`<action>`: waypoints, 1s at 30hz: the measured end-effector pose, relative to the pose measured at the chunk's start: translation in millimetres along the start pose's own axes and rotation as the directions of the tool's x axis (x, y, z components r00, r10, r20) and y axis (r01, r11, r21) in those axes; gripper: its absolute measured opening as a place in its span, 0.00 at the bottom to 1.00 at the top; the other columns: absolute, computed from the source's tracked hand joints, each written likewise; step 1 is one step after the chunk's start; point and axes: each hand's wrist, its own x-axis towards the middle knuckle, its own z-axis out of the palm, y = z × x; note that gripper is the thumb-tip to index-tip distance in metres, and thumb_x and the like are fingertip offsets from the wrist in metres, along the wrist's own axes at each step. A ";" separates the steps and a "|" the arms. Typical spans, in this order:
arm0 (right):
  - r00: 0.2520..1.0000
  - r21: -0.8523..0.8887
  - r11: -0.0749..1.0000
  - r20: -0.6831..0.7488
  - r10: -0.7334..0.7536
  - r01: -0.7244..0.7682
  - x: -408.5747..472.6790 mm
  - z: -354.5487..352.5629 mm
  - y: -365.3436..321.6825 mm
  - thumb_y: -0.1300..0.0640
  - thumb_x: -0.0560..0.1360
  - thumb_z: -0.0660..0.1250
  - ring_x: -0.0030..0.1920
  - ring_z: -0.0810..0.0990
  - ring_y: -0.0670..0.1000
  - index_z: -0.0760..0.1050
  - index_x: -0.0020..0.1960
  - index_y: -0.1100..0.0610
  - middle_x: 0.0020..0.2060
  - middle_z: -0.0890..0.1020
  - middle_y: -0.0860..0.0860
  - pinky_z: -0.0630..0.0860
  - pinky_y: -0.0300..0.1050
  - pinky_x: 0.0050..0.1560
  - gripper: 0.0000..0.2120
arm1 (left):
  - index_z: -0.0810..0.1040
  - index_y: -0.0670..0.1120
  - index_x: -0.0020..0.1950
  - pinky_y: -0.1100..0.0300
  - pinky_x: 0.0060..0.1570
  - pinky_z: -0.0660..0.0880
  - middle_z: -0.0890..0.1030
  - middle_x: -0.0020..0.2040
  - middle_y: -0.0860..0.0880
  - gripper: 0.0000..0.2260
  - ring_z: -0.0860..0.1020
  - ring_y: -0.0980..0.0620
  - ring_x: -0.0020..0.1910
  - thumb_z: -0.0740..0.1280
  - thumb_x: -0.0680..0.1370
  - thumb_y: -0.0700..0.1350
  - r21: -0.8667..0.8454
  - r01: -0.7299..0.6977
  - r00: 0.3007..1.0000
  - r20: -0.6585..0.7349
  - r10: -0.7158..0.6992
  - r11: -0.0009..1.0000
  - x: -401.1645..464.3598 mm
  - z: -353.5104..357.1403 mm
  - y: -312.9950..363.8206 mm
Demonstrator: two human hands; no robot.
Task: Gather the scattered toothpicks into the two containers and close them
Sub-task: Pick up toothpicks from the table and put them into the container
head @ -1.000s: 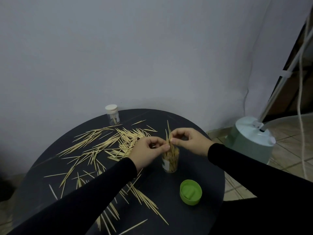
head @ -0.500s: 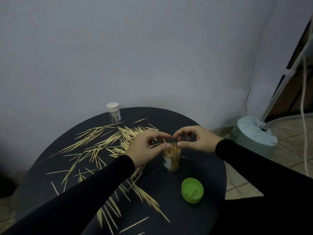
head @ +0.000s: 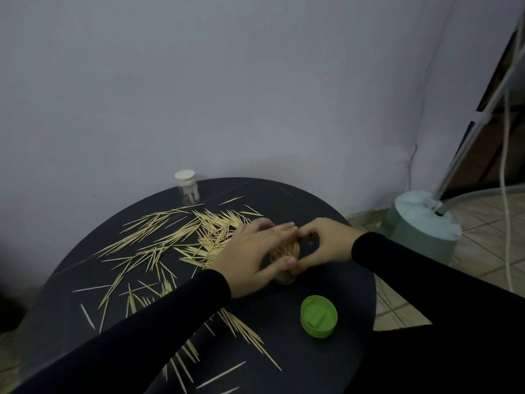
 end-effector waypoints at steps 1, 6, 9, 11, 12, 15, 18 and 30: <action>1.000 -0.005 1.000 0.005 0.006 -0.006 0.6 -0.4 -0.4 0.30 0.58 0.73 0.53 0.76 0.44 0.78 0.59 0.42 0.52 0.80 0.40 0.75 0.49 0.56 0.32 | 0.67 0.53 0.73 0.51 0.62 0.67 0.71 0.70 0.56 0.26 0.66 0.53 0.66 0.52 0.78 0.63 0.023 -0.012 0.998 -0.059 0.013 1.000 -1.0 -1.3 -3.5; 1.000 0.017 1.000 0.004 -0.007 0.007 -0.4 -1.3 -0.6 0.35 0.62 0.75 0.54 0.76 0.40 0.78 0.55 0.39 0.51 0.81 0.38 0.74 0.45 0.58 0.23 | 0.70 0.50 0.71 0.50 0.56 0.66 0.70 0.71 0.53 0.26 0.69 0.48 0.63 0.53 0.79 0.62 0.326 -0.286 0.951 -0.019 0.308 0.901 -11.8 1.1 -19.0; 1.000 0.010 1.000 0.003 -0.011 0.011 0.2 -1.3 -1.2 0.36 0.63 0.75 0.55 0.76 0.39 0.77 0.58 0.40 0.51 0.81 0.37 0.73 0.44 0.58 0.26 | 0.72 0.50 0.70 0.48 0.57 0.67 0.72 0.70 0.55 0.26 0.69 0.48 0.66 0.50 0.80 0.63 0.300 -0.234 0.969 -0.009 0.249 0.925 -14.0 6.4 -17.3; 1.000 0.002 1.000 0.000 -0.015 0.015 1.7 -1.3 -0.6 0.34 0.61 0.74 0.54 0.76 0.40 0.77 0.57 0.38 0.51 0.81 0.37 0.74 0.46 0.58 0.26 | 0.72 0.50 0.70 0.49 0.57 0.65 0.73 0.69 0.55 0.26 0.68 0.48 0.66 0.49 0.80 0.62 0.270 -0.171 0.979 -0.059 0.193 0.948 -13.2 7.0 -14.6; 1.000 0.001 1.000 0.003 -0.013 0.013 2.1 -1.3 -0.2 0.34 0.61 0.74 0.54 0.76 0.40 0.77 0.57 0.38 0.51 0.80 0.37 0.74 0.46 0.58 0.26 | 0.72 0.50 0.69 0.50 0.58 0.65 0.73 0.68 0.54 0.26 0.68 0.48 0.66 0.49 0.81 0.62 0.250 -0.114 0.985 -0.100 0.143 0.962 -12.4 6.3 -12.8; 1.000 -0.007 1.000 0.013 0.008 -0.008 2.5 -1.7 0.0 0.36 0.63 0.75 0.54 0.74 0.40 0.77 0.59 0.40 0.52 0.79 0.37 0.73 0.44 0.56 0.26 | 0.74 0.48 0.68 0.46 0.59 0.67 0.76 0.66 0.54 0.28 0.67 0.50 0.66 0.46 0.81 0.62 0.180 0.065 0.982 -0.185 -0.031 0.981 -12.5 6.6 -8.2; 1.000 -0.022 1.000 0.006 0.012 -0.011 2.3 -2.7 -1.0 0.37 0.64 0.75 0.51 0.73 0.40 0.76 0.60 0.41 0.52 0.78 0.38 0.71 0.40 0.51 0.27 | 0.75 0.48 0.67 0.46 0.59 0.67 0.75 0.66 0.55 0.28 0.66 0.51 0.67 0.46 0.81 0.62 0.153 0.078 0.985 -0.165 -0.052 0.985 -16.0 14.2 -7.3; 0.987 0.004 0.997 -0.143 0.076 -0.076 2.0 -7.8 2.7 0.38 0.66 0.74 0.46 0.74 0.39 0.78 0.60 0.45 0.49 0.79 0.38 0.67 0.36 0.47 0.24 | 0.67 0.53 0.72 0.79 0.57 0.56 0.72 0.62 0.61 0.25 0.64 0.62 0.63 0.49 0.79 0.60 -0.398 0.218 0.888 -0.297 -0.350 0.891 2.1 18.0 -3.1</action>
